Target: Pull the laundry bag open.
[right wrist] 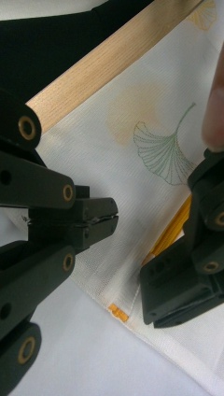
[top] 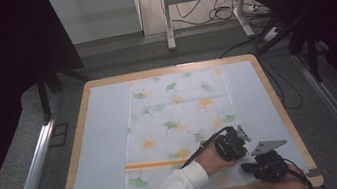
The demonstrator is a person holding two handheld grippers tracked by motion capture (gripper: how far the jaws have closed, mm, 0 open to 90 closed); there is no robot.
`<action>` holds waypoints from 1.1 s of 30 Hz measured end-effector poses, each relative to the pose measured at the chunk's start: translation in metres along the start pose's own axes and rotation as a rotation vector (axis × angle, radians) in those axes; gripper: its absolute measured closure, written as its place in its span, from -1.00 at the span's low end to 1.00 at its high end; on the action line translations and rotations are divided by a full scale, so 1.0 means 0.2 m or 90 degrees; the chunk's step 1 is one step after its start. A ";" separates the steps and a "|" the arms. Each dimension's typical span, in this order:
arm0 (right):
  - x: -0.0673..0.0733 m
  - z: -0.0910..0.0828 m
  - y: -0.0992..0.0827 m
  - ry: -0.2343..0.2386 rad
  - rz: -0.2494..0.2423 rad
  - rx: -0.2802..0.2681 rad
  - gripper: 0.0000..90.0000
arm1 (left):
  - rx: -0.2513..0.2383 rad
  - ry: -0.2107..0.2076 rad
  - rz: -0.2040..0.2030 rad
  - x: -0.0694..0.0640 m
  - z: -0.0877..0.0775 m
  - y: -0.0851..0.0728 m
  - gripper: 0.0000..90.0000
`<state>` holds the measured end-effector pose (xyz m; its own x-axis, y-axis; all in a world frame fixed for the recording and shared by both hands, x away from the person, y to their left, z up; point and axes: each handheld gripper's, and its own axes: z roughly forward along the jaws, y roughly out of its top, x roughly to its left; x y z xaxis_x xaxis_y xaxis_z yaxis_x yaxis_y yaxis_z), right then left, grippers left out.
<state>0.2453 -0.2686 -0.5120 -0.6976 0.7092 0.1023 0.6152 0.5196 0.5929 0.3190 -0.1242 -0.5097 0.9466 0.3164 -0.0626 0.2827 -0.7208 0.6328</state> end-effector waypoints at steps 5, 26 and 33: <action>0.00 0.00 0.00 0.000 -0.001 -0.001 0.98 | 0.005 0.016 0.009 -0.02 0.02 0.01 0.89; -0.02 0.00 0.00 0.006 0.022 -0.001 0.98 | 0.005 0.037 0.005 -0.02 -0.01 -0.03 1.00; -0.03 0.00 0.00 0.007 0.030 0.000 0.98 | 0.002 0.037 0.007 -0.01 -0.02 -0.04 1.00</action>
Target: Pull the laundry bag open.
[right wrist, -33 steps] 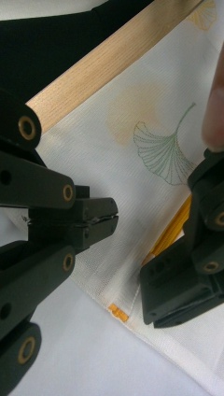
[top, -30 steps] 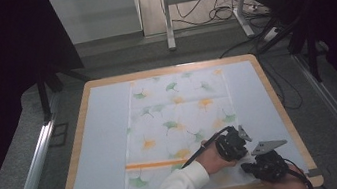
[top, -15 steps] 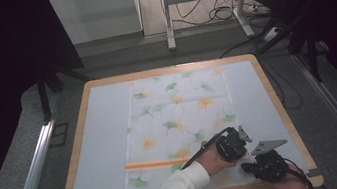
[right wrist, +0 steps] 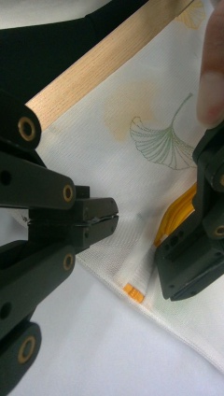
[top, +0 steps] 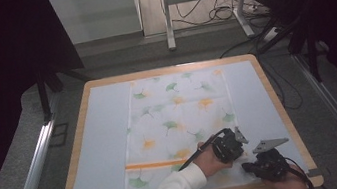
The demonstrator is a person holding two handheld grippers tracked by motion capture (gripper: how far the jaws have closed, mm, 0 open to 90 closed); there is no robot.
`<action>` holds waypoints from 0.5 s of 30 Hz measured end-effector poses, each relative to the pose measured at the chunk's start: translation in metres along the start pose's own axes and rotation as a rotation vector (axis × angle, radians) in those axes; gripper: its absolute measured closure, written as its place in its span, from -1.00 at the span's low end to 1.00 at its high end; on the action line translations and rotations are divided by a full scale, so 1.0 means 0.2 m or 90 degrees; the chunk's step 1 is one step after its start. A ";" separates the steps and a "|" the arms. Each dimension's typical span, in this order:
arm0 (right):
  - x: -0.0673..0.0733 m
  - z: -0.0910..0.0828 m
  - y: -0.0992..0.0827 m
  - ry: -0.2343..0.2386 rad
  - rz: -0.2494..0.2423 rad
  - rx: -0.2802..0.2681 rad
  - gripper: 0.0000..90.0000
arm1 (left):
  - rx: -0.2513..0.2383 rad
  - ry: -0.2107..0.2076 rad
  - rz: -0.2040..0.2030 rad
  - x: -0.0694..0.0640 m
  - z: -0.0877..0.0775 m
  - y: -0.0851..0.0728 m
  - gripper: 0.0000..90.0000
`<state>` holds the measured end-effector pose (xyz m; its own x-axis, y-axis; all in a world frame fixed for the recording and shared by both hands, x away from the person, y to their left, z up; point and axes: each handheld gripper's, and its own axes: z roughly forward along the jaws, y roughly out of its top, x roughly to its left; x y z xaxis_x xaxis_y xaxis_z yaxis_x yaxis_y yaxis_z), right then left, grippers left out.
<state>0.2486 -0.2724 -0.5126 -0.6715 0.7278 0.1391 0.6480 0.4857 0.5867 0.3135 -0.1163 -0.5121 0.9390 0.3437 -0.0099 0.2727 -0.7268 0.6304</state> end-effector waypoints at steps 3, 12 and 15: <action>0.00 0.00 0.00 0.002 0.002 0.000 0.98 | -0.001 0.003 0.001 0.00 0.00 0.00 1.00; -0.02 -0.02 0.01 0.004 0.026 -0.027 0.98 | -0.009 0.003 0.002 0.00 0.00 -0.01 1.00; -0.04 -0.04 0.04 -0.026 0.040 -0.049 0.98 | -0.016 -0.001 -0.002 0.00 0.00 -0.01 1.00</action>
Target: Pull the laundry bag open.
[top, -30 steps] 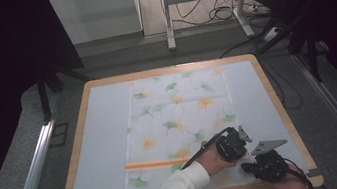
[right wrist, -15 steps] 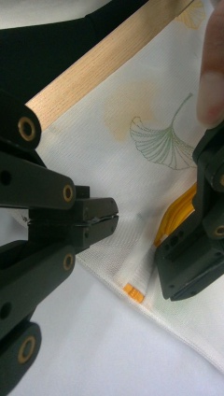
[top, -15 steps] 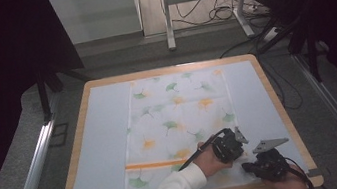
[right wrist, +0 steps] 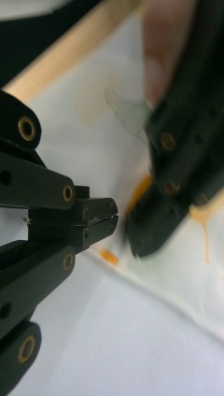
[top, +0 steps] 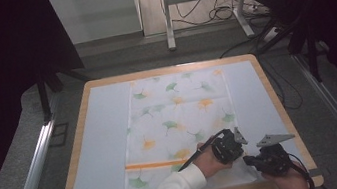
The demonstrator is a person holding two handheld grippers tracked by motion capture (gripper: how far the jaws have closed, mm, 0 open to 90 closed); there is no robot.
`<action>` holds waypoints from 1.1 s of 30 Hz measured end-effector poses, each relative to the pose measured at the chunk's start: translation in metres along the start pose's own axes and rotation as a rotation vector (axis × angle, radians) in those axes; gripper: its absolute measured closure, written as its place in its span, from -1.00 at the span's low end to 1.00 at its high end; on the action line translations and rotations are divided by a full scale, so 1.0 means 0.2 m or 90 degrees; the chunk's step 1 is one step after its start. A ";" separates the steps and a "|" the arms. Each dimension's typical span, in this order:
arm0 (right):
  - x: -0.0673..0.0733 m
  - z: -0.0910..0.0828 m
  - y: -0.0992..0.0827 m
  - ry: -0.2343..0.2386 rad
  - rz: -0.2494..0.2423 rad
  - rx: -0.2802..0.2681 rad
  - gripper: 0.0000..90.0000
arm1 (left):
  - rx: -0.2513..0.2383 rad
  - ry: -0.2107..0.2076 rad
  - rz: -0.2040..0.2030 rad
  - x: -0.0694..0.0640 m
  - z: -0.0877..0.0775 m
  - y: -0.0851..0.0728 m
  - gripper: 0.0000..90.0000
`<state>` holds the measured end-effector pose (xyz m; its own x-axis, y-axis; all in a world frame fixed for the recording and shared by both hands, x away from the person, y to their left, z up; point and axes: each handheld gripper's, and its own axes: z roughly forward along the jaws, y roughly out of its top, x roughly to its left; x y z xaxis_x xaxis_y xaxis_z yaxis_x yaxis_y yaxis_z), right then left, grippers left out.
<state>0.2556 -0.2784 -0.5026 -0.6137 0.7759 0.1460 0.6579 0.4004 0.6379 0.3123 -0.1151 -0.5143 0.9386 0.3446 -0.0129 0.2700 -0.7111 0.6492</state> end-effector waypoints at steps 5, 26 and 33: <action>-0.04 0.05 0.01 -0.013 0.016 0.020 0.98 | -0.008 0.003 0.005 -0.01 0.01 0.00 1.00; -0.05 0.07 0.00 -0.013 0.035 0.029 0.99 | 0.002 0.020 0.026 -0.02 -0.03 -0.03 1.00; -0.05 0.07 0.00 -0.013 0.034 0.029 0.99 | 0.003 0.018 0.025 -0.02 -0.04 -0.04 1.00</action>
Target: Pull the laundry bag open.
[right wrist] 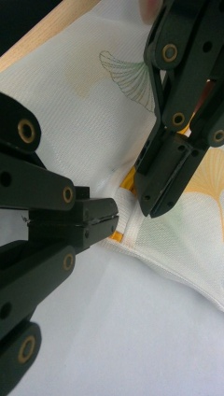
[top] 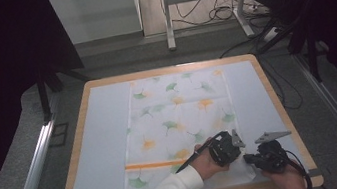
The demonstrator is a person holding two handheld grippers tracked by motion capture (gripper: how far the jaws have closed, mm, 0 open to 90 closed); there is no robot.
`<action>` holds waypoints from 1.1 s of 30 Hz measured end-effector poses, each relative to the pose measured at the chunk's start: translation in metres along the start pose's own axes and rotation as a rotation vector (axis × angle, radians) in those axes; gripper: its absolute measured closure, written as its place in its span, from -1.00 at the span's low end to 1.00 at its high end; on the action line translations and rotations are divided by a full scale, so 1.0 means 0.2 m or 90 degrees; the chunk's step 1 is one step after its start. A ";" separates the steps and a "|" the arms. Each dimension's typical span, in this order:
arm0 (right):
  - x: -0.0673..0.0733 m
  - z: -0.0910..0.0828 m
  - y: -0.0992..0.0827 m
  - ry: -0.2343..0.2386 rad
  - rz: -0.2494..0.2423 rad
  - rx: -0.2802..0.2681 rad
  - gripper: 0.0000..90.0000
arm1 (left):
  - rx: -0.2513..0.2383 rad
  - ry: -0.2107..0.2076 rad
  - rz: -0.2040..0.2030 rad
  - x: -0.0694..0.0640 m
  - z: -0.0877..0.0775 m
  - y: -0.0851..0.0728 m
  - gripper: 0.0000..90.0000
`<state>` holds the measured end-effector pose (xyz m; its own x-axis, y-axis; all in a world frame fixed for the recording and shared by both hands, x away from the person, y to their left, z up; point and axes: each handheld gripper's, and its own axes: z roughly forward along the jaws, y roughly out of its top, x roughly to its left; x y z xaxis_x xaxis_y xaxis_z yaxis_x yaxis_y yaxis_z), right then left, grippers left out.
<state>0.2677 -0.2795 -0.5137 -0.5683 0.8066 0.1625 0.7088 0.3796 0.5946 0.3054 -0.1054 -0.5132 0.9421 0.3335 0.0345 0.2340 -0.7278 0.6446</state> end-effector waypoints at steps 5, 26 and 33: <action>0.00 0.00 0.00 0.001 0.002 0.000 0.99 | -0.001 0.000 -0.003 0.00 -0.01 -0.01 1.00; 0.00 0.00 0.00 0.005 0.000 -0.001 0.99 | -0.004 -0.002 -0.011 0.01 -0.06 -0.06 1.00; -0.01 0.00 0.00 0.006 0.003 -0.001 0.99 | -0.003 0.003 -0.006 0.01 -0.06 -0.07 1.00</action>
<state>0.2678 -0.2808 -0.5138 -0.5685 0.8044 0.1724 0.7110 0.3750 0.5948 0.3003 -0.0874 -0.5121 0.9385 0.3438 0.0319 0.2421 -0.7211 0.6491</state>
